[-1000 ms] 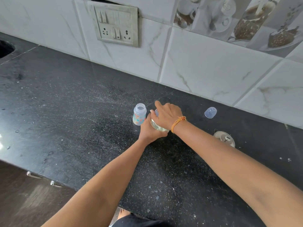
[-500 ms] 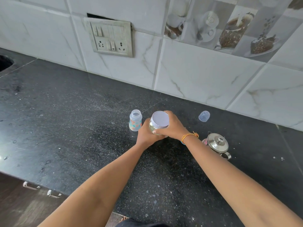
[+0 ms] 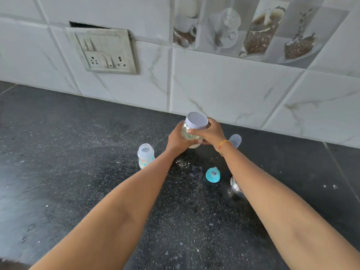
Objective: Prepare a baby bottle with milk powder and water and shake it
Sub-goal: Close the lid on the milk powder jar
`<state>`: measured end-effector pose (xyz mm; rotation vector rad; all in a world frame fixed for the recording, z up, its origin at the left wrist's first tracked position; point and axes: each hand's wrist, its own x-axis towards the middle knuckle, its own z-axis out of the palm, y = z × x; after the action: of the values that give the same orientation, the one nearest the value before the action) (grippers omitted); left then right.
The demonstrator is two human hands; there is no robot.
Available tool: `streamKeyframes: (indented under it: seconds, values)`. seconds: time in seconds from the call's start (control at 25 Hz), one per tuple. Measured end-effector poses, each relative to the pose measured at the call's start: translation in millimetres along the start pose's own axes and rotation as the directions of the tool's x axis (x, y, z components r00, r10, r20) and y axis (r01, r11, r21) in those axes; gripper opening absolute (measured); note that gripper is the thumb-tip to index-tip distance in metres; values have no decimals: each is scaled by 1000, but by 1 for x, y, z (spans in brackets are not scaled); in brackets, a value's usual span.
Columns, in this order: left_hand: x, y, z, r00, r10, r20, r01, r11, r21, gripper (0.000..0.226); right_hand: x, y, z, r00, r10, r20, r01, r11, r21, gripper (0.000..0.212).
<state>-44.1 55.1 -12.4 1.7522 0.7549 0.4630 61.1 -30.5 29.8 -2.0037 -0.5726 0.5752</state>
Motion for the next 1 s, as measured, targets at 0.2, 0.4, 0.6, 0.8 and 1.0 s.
streamKeyframes:
  seconds: [0.2, 0.4, 0.6, 0.8, 1.0]
  values:
    - [54, 10, 17, 999, -19, 36, 18, 1000, 6, 90, 50, 1, -16, 999, -9, -33, 9, 1000, -18, 78]
    - [68, -3, 31, 997, -49, 57, 49, 999, 0, 91, 69, 13, -14, 998, -5, -62, 1, 998, -63, 79]
    - [56, -8, 30, 995, -74, 61, 72, 997, 37, 88, 58, 22, -8, 1000, 24, -7, -24, 994, -110, 96]
    - [24, 3, 19, 991, -107, 76, 91, 978, 188, 83, 21, 12, -14, 972, 229, 44, -197, 907, -372, 74]
    - [-20, -11, 9, 984, -159, 84, 135, 960, 244, 77, -26, 17, -18, 920, 368, 137, -164, 677, -718, 44]
